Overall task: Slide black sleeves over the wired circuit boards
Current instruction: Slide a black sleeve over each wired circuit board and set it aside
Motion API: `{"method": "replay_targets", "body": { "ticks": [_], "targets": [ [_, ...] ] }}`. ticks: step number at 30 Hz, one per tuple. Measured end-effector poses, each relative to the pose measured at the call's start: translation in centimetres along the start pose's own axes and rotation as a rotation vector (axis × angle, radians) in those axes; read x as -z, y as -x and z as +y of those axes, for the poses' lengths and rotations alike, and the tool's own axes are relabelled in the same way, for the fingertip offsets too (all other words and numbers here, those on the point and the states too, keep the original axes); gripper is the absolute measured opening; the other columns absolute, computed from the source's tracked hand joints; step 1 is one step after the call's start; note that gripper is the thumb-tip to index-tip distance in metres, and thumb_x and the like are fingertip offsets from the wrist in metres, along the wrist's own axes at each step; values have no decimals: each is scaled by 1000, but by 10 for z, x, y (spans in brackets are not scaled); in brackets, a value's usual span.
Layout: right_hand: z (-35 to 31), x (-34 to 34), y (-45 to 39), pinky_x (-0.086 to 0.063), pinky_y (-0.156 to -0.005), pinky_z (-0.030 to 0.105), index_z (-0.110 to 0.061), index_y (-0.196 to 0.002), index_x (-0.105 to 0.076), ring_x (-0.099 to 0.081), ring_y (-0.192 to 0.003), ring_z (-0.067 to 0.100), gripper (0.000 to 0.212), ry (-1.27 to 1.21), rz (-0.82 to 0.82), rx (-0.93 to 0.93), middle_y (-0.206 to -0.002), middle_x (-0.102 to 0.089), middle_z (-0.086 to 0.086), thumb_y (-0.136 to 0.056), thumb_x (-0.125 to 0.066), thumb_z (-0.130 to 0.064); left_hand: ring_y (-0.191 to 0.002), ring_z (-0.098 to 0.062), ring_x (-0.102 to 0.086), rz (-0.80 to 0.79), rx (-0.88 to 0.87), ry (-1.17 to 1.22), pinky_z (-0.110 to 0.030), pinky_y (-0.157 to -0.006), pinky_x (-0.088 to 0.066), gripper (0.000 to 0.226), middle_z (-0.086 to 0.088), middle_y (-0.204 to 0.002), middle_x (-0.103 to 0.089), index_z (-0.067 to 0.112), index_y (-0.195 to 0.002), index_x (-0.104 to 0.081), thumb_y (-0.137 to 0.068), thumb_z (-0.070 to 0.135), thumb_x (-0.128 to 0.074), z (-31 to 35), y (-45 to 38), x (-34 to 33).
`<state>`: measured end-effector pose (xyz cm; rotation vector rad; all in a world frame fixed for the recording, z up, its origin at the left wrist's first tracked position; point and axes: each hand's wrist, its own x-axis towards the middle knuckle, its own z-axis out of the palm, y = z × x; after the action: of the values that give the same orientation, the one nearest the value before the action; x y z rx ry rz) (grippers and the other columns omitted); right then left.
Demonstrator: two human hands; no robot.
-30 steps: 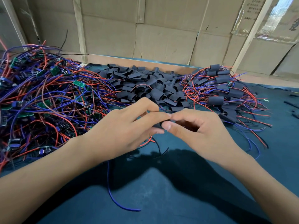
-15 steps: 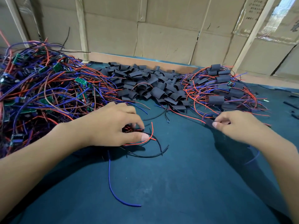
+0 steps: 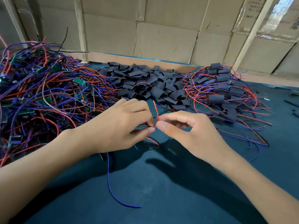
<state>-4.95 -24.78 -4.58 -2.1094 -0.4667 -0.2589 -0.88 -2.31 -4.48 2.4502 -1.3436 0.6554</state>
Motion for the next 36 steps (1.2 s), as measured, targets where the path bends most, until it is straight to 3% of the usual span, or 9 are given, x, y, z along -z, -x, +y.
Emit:
{"method": "replay_targets", "body": {
  "ticks": [5, 10, 13, 17, 19, 22, 24, 27, 36],
  "targets": [
    [2, 0, -4, -50, -71, 17, -21, -88, -79, -67, -68, 6, 9, -125, 40, 26, -76, -75, -8, -92, -74, -14, -88, -13, -54, -29, -29, 77, -38, -80, -46, 17, 12, -96, -57, 22, -103, -65, -101, 38, -57, 3, 1, -4],
    [8, 18, -11, -53, -62, 25, -14, -81, -73, -66, -59, 19, 16, -317, 342, -70, -68, -70, 3, -94, -68, -7, -87, -1, -57, -136, 177, 210, -29, -83, -50, 39, 20, -97, -60, 36, -126, -55, -93, 56, -57, -10, 9, 2],
    [13, 29, -15, -53, -53, 28, -10, -81, -71, -64, -54, 22, 14, -355, 427, -190, -63, -66, 1, -93, -66, -7, -86, -3, -60, -190, 193, 229, -30, -82, -50, 32, 19, -94, -63, 36, -118, -61, -92, 54, -59, -19, 10, 7],
    [23, 31, -20, -54, -50, 28, -14, -93, -69, -66, -54, 15, 6, -223, 288, -403, -69, -69, 0, -92, -66, -9, -81, -7, -58, -193, 180, 188, -37, -77, -49, 17, 11, -89, -62, 27, -96, -70, -96, 42, -61, -23, 11, 5],
    [32, 28, -19, -56, -63, 32, -18, -118, -60, -69, -68, 12, 29, -24, 267, -457, -78, -71, -6, -91, -70, -15, -80, -7, -56, -175, 180, 191, -37, -76, -49, 16, 11, -87, -61, 26, -93, -70, -96, 39, -62, -23, 10, 5],
    [33, 20, -12, -46, -83, 28, -30, -145, -36, -59, -95, 4, 70, 339, 331, -237, -111, -59, -8, -87, -76, -26, -81, -5, -57, -172, 159, 211, -30, -75, -49, 16, 13, -86, -60, 30, -95, -71, -94, 44, -64, -22, 10, 5],
    [27, 14, -8, -46, -89, 25, -29, -138, -49, -56, -103, 3, 55, 347, 273, 52, -115, -56, -9, -89, -74, -27, -80, -5, -57, -192, 138, 226, -26, -72, -47, 16, 14, -85, -58, 31, -97, -71, -91, 46, -67, -21, 9, 5],
    [20, -4, -5, -45, -90, 32, -26, -115, -70, -57, -98, 12, 25, 488, -104, 291, -103, -65, -11, -90, -72, -29, -79, -4, -56, -207, 118, 237, -26, -71, -47, 16, 13, -85, -56, 30, -98, -71, -91, 43, -68, -19, 9, 4],
    [30, 16, -6, -40, -77, 20, -32, -102, -74, -53, -83, 5, 13, 524, -246, 77, -79, -65, -13, -89, -77, -32, -81, -4, -55, -220, 182, 210, -22, -74, -44, 9, 14, -88, -57, 30, -96, -70, -94, 37, -64, -26, 10, 1]
  ]
}}
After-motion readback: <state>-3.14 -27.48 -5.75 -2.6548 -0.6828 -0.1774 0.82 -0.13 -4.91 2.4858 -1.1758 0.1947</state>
